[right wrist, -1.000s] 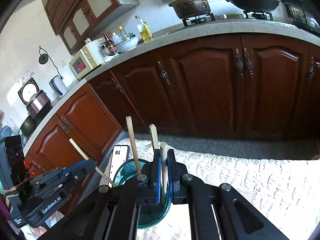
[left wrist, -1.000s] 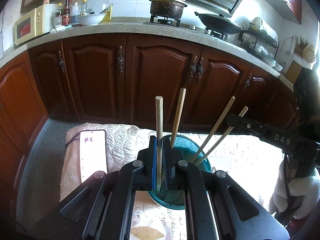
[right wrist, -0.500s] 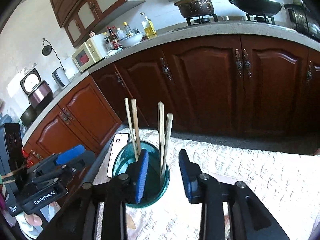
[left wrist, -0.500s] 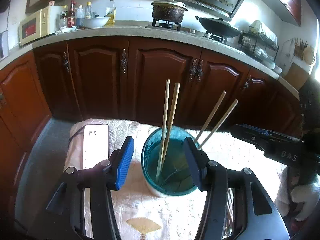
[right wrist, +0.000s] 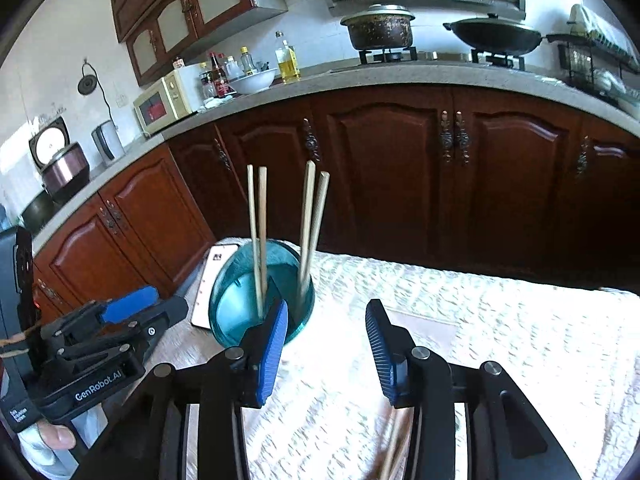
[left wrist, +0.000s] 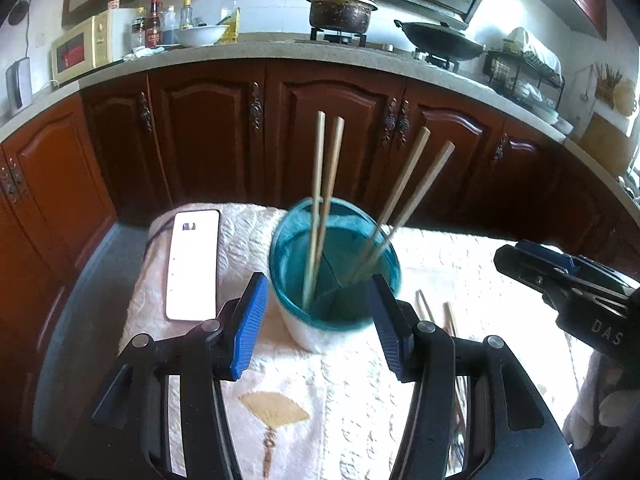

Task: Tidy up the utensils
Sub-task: 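Move both open tools back to the chopsticks on the mat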

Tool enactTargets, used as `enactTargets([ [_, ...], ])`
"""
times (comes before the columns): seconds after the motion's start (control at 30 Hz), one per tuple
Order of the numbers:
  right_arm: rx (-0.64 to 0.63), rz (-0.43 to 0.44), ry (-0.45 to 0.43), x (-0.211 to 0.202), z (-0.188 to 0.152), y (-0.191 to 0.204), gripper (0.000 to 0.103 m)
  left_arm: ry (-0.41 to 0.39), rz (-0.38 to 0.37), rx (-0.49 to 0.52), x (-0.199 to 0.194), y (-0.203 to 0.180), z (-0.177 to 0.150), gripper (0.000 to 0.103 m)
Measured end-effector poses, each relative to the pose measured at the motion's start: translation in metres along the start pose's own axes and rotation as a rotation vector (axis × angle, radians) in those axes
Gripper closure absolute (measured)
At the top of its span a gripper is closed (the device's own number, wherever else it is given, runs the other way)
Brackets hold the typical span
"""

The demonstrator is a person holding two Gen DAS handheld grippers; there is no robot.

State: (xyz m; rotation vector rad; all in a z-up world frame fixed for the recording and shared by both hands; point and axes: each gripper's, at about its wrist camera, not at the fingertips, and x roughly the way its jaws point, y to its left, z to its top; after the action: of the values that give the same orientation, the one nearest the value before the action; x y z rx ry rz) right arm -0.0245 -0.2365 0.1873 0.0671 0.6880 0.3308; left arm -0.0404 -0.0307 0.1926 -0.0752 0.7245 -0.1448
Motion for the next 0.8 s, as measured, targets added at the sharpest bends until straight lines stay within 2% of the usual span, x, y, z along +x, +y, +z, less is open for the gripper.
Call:
enactTargets([
  [0.07,-0.003,-0.014,-0.003,-0.008,-0.007,-0.001,0.061,0.001,0.007,0.012,-0.002,-0.006,-0.006,0.052],
  [0.4,0.021,-0.069,0.004,-0.038,-0.041,-0.021,0.06,-0.013,0.009,0.055,-0.01,-0.034,-0.023,0.052],
  [0.8,0.069,-0.114,0.04,-0.047,-0.066,-0.05,0.06,0.011,0.003,0.093,-0.001,-0.058,-0.035,0.052],
])
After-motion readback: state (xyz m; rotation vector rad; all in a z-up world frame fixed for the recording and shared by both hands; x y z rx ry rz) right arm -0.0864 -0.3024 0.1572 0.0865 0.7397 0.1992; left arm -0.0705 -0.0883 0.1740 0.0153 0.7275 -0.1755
